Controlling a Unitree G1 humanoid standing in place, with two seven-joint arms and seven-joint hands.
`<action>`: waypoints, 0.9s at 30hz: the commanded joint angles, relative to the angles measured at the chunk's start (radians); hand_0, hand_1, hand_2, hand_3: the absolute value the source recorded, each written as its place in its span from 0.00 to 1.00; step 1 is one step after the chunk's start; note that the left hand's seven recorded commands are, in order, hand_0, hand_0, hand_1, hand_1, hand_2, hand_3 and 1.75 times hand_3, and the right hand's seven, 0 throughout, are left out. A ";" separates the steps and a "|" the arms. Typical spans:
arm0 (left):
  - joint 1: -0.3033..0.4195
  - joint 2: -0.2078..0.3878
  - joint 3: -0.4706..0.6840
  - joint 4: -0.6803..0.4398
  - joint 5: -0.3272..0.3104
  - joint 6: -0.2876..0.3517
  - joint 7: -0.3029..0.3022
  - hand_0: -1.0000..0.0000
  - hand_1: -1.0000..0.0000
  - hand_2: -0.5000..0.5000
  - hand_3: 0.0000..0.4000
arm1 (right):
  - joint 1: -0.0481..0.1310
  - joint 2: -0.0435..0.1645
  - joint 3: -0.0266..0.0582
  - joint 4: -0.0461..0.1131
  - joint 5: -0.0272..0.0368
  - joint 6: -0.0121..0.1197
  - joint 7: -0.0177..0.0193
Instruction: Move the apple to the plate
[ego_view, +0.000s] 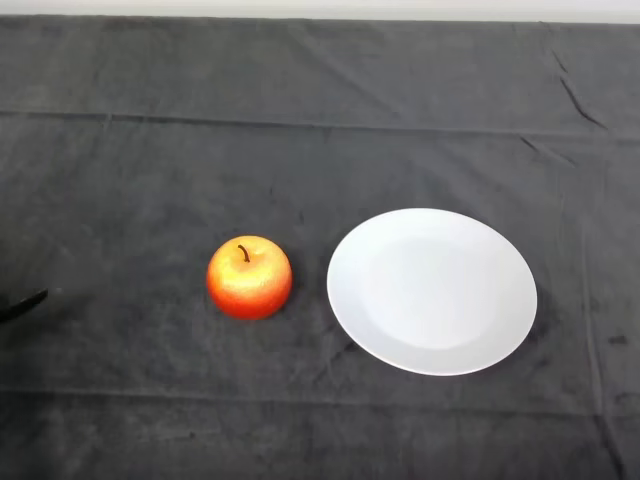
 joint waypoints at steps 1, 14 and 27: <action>-0.031 0.039 -0.016 -0.050 0.021 0.020 0.017 1.00 1.00 0.50 0.00 | 0.010 0.001 -0.0031 -0.028 0.0185 -0.001 0.0031; -0.019 -0.003 -0.094 -0.266 0.105 0.140 0.019 1.00 1.00 0.50 0.00 | 0.011 0.004 -0.0017 -0.033 0.0176 0.000 0.0004; -0.006 -0.068 -0.190 -0.412 0.171 0.237 -0.006 1.00 1.00 0.50 0.00 | 0.013 0.007 -0.0002 -0.040 0.0168 0.000 -0.0029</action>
